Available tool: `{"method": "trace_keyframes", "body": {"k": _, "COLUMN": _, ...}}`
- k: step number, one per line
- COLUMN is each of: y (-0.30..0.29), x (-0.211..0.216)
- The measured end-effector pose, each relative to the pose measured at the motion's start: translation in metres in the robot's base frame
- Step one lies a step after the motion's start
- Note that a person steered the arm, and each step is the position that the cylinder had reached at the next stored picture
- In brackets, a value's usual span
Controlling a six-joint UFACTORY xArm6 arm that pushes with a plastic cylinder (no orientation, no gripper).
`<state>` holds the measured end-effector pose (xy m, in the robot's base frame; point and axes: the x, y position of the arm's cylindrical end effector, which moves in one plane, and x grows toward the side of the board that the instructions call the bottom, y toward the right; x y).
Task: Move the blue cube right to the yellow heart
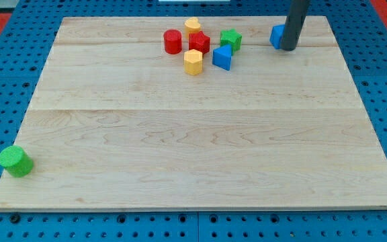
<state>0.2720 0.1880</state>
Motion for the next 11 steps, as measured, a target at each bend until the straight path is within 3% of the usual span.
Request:
{"method": "trace_keyframes", "body": {"k": 2, "y": 0.044, "x": -0.025}}
{"method": "trace_keyframes", "body": {"k": 4, "y": -0.039, "x": -0.043}}
{"method": "trace_keyframes", "body": {"k": 5, "y": -0.046, "x": -0.046}}
{"method": "trace_keyframes", "body": {"k": 7, "y": -0.053, "x": -0.01}}
{"method": "trace_keyframes", "body": {"k": 9, "y": -0.073, "x": -0.052}}
{"method": "trace_keyframes", "body": {"k": 11, "y": -0.121, "x": -0.052}}
